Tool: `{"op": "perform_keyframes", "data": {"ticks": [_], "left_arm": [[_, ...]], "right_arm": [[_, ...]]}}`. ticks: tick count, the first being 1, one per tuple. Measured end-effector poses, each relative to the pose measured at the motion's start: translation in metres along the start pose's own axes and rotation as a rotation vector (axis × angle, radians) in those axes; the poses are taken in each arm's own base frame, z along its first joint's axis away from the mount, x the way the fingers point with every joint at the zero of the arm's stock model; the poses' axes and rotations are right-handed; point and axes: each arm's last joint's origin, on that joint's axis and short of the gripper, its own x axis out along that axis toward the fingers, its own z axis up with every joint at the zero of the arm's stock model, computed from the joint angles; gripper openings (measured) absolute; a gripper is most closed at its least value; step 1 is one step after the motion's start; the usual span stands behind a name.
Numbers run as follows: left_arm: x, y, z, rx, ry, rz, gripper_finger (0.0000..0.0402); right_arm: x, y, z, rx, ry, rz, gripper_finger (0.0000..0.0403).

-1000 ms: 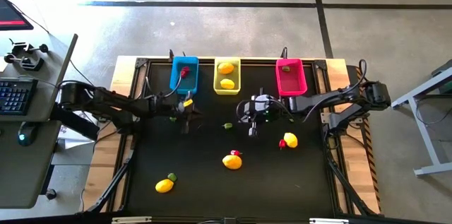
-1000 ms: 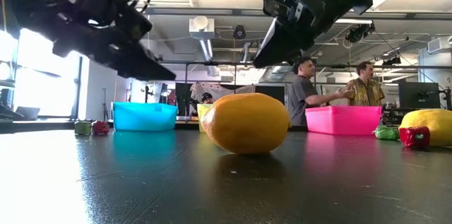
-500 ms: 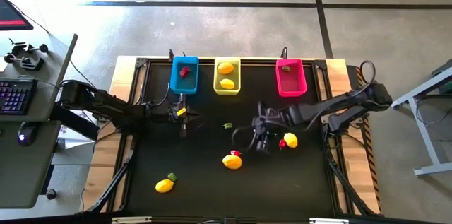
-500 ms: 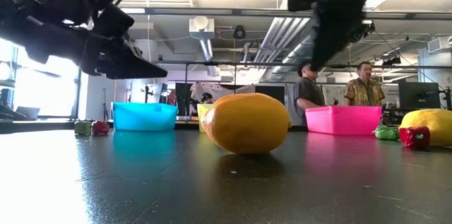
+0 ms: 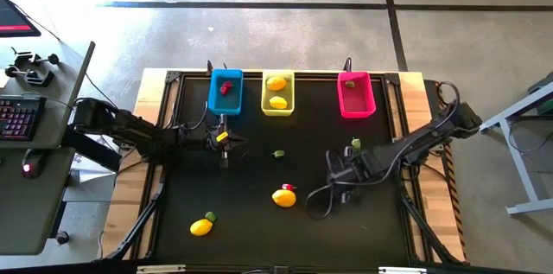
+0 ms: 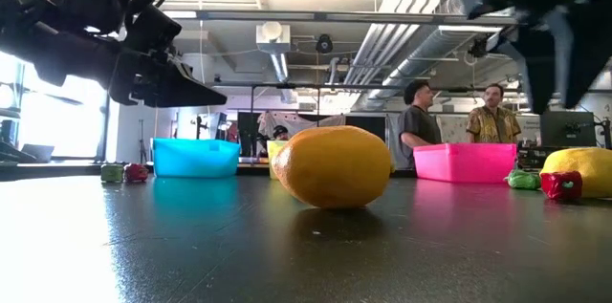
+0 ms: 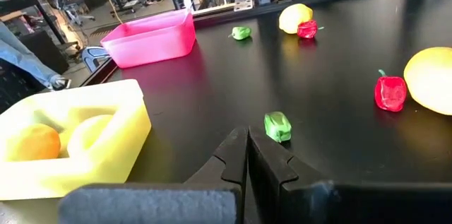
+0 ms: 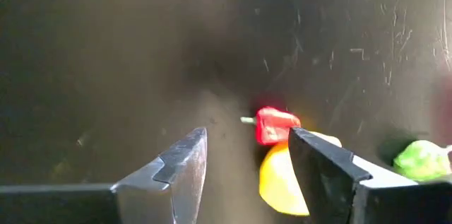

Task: Sort produce into baskets
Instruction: Put the red bell pepper into the blue bin

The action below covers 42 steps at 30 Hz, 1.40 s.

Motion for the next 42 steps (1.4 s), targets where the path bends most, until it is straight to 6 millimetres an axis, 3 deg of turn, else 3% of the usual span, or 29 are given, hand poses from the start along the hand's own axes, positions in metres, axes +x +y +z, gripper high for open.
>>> {"op": "perform_keyframes", "data": {"ticks": [7, 17, 29, 42], "left_arm": [[0.0, 0.0, 0.0, 0.013, 0.001, 0.0, 0.0], [0.0, 0.0, 0.0, 0.017, 0.004, 0.002, 0.0], [0.0, 0.0, -0.001, 0.016, 0.01, 0.003, 0.0], [0.0, 0.0, -0.001, 0.016, 0.011, 0.003, 0.0]], "right_arm": [[0.008, 0.001, -0.001, -0.13, 0.016, -0.064, 0.0193], [0.052, 0.012, 0.006, -0.232, 0.182, -0.091, 0.0189], [0.058, 0.013, 0.006, -0.237, 0.206, -0.127, 0.008], [0.057, 0.011, 0.007, -0.19, 0.186, -0.156, 0.0021]]}}
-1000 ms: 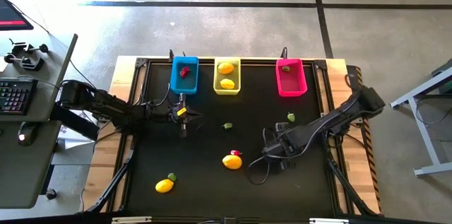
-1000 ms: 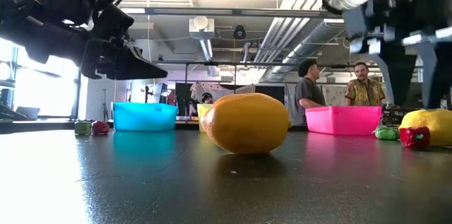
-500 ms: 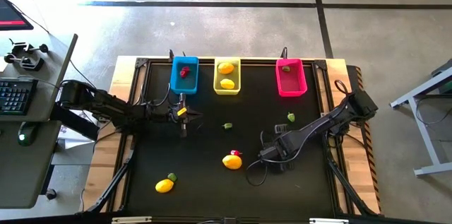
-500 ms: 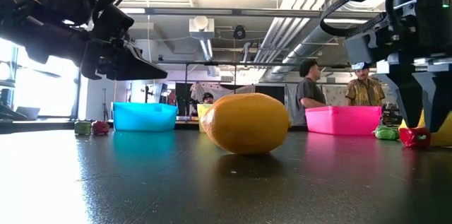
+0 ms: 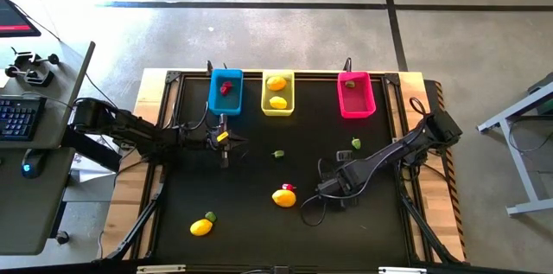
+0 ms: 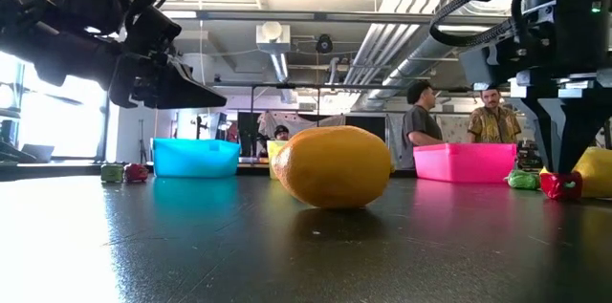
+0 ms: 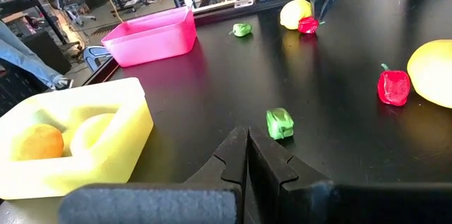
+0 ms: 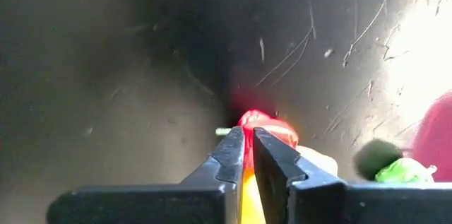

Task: Sort produce into baskets
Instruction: Put the red bell pepper into the blue bin

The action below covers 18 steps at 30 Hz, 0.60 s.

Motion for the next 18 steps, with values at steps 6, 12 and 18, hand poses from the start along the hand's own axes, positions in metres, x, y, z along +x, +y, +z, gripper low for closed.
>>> {"op": "perform_keyframes", "data": {"ticks": [6, 12, 18], "left_arm": [[0.0, 0.0, 0.0, 0.0, 0.0, -0.001, 0.0], [0.0, 0.0, -0.001, 0.001, 0.009, -0.003, 0.0], [0.0, 0.0, -0.001, 0.002, 0.014, -0.004, 0.0]], "right_arm": [[-0.009, 0.005, -0.002, -0.199, 0.005, -0.022, 0.0072], [0.003, 0.008, 0.002, -0.429, 0.046, -0.072, 0.0178], [0.023, 0.014, 0.007, -0.628, 0.133, -0.076, 0.0218]]}}
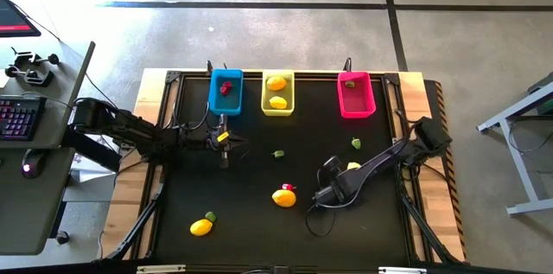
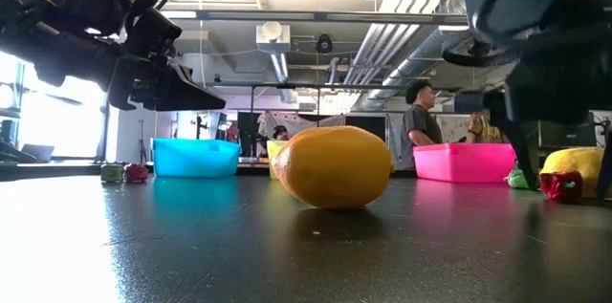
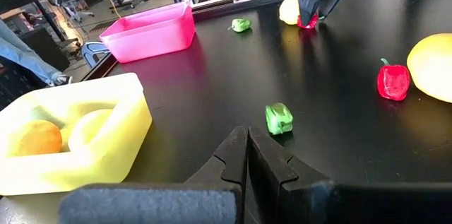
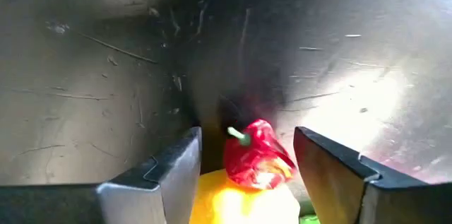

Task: Sort produce into baskets
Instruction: Put the red bell pepper into the blue bin

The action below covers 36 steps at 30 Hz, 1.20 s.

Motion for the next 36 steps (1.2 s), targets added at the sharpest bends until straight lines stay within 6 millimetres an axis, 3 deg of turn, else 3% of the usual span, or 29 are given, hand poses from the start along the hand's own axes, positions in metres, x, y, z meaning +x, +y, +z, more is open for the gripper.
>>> {"op": "perform_keyframes", "data": {"ticks": [8, 19, 29, 36], "left_arm": [[0.0, 0.0, 0.0, 0.0, 0.0, 0.0, 0.0], [0.0, 0.0, 0.0, 0.0, 0.001, 0.0, 0.0], [0.0, 0.0, 0.0, 0.001, 0.003, -0.001, 0.0], [0.0, 0.0, -0.001, 0.001, 0.007, -0.002, 0.0]], "right_arm": [[0.002, 0.001, 0.004, -0.011, 0.01, -0.016, 0.0177], [-0.01, -0.009, 0.011, 0.2, -0.031, -0.083, 0.0012], [-0.017, -0.03, 0.013, 0.391, -0.078, -0.094, 0.0002], [-0.027, -0.056, 0.02, 0.571, -0.254, -0.085, 0.0]]}}
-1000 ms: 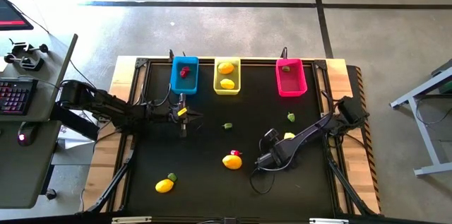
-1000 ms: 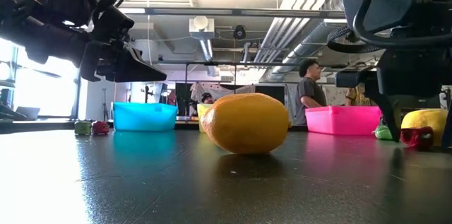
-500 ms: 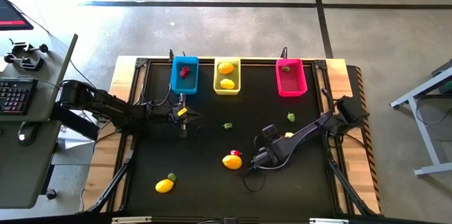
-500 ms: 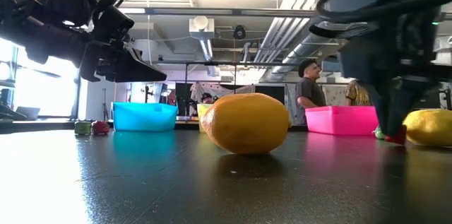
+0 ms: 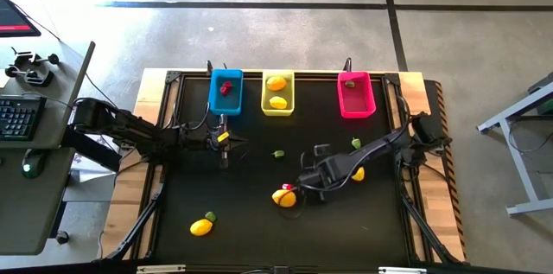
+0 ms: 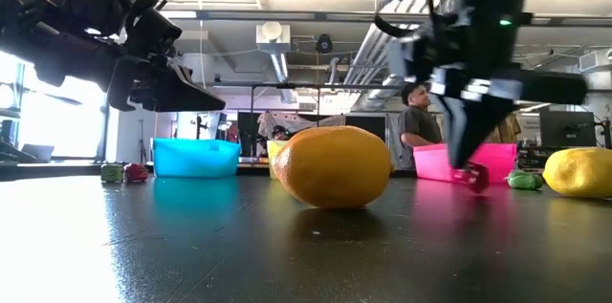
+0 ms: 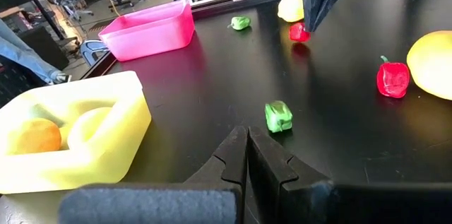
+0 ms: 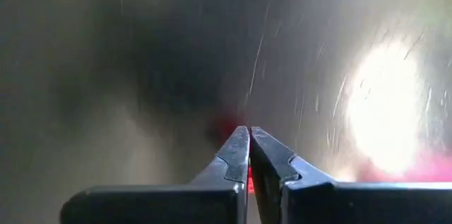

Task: Sort produce into baskets
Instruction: Put the red bell pepper into the blue bin

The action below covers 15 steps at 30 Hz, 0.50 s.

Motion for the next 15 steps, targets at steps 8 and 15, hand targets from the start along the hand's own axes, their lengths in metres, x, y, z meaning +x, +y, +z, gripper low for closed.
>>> {"op": "perform_keyframes", "data": {"ticks": [8, 15], "left_arm": [[0.0, 0.0, -0.001, 0.001, 0.008, -0.002, 0.0], [0.0, 0.0, -0.001, -0.009, 0.007, -0.006, 0.0]], "right_arm": [[0.005, -0.006, 0.018, 0.162, -0.278, 0.004, 0.0], [0.005, -0.016, 0.035, 0.277, -0.485, -0.041, 0.0]]}}
